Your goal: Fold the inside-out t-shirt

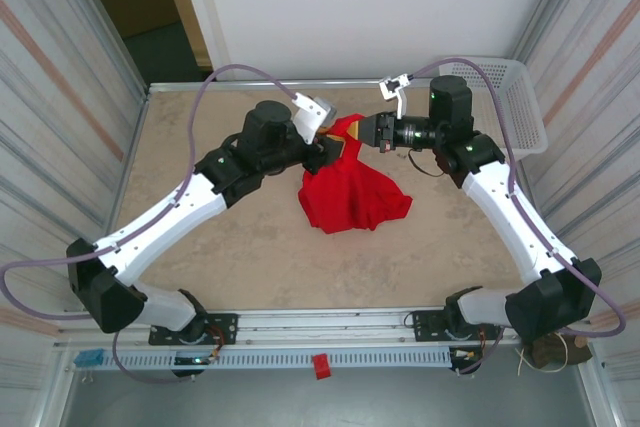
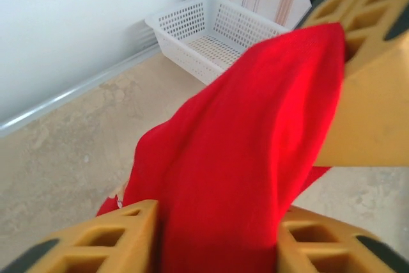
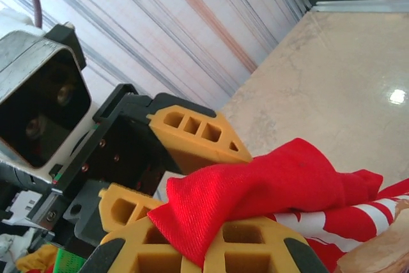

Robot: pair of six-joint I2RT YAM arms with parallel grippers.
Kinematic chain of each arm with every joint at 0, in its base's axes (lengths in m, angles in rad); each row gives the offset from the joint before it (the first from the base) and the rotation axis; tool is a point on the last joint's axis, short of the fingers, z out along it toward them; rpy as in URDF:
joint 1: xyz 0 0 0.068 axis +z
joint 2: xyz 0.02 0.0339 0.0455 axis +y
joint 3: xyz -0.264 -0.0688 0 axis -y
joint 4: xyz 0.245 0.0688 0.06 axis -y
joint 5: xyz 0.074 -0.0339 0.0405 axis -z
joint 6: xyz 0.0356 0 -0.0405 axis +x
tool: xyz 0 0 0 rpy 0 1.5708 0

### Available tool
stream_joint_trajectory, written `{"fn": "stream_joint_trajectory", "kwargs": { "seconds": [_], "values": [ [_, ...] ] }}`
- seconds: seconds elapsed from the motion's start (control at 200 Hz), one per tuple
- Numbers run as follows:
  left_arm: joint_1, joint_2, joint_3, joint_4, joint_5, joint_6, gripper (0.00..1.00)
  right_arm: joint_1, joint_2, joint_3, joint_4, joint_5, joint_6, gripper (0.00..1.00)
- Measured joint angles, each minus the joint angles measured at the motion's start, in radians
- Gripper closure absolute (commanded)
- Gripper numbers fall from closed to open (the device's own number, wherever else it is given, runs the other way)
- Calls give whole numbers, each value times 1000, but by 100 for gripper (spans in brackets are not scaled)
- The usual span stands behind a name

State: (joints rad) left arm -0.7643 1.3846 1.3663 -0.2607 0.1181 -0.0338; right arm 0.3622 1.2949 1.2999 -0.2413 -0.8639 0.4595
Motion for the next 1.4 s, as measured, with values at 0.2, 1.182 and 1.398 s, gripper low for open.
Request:
{"fn": "stream_joint_trajectory", "kwargs": {
  "seconds": [0.2,1.182,1.398],
  "values": [
    [68,-16,-18,14,105,-5,54,-10,0,0,-6,4,0,100],
    [119,50,13,49,317,-72,100,-32,-4,-35,-6,14,-9,100],
    [202,32,-42,165,477,-226,100,-104,119,-17,-5,121,-23,47]
  ]
}}
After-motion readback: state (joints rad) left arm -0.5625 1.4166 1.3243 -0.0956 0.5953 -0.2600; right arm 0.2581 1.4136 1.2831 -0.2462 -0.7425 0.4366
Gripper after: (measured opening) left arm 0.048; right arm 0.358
